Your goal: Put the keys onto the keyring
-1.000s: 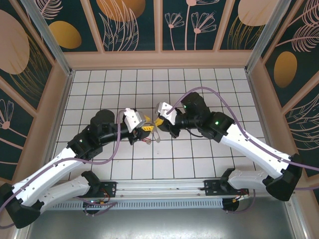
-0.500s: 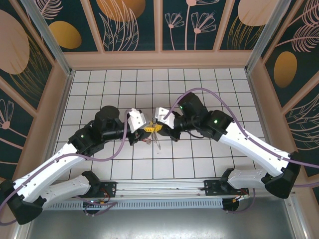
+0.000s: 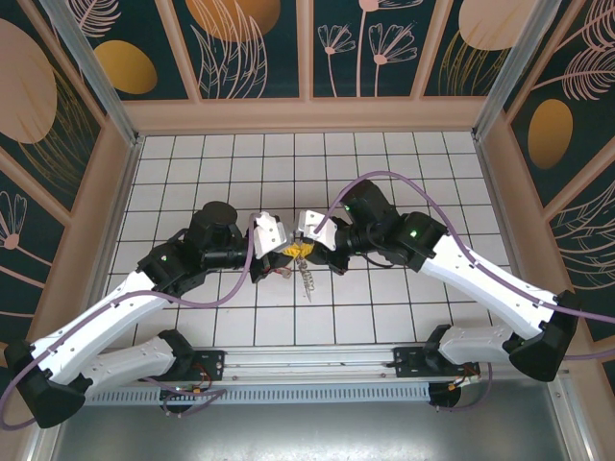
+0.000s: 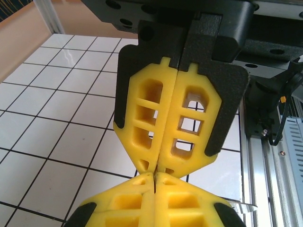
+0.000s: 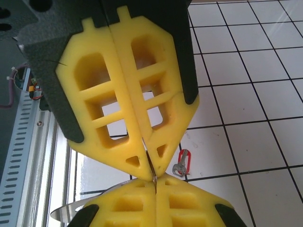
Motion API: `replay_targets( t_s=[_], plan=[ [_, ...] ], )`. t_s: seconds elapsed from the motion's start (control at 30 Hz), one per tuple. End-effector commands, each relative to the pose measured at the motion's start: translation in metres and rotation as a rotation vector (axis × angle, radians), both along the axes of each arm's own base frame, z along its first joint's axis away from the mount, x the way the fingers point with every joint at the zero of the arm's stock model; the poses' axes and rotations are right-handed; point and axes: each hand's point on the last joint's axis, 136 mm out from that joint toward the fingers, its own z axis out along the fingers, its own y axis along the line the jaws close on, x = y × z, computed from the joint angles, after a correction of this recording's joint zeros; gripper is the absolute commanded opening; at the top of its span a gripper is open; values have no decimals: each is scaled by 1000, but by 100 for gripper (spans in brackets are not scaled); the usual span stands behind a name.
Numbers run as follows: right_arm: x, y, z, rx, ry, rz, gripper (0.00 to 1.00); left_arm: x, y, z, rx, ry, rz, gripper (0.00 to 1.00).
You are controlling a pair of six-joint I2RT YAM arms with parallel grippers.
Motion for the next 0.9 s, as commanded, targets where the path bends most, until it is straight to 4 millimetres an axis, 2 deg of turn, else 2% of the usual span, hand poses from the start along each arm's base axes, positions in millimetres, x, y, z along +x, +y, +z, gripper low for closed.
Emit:
replay_targets(
  t_s=[0.0, 0.17, 0.47, 0.6, 0.73, 0.87],
  plan=[
    [-10, 5, 28, 100, -58, 59, 0, -4, -2, -4, 12, 27, -23, 6],
    [-10, 4, 30, 108, -65, 54, 0, -8, -2, -9, 11, 48, -34, 9],
    [-8, 3, 30, 99, -90, 42, 0, -9, 0, -13, 29, 64, -32, 10],
    [-7, 3, 32, 99, -107, 37, 0, -11, -1, -16, 32, 84, -40, 0],
    [-8, 2, 35, 119, -128, 35, 0, -11, -3, -17, 21, 97, -42, 0],
    [-5, -1, 40, 149, -157, 6, 0, -4, -9, -5, -78, 97, -5, 0]
  ],
)
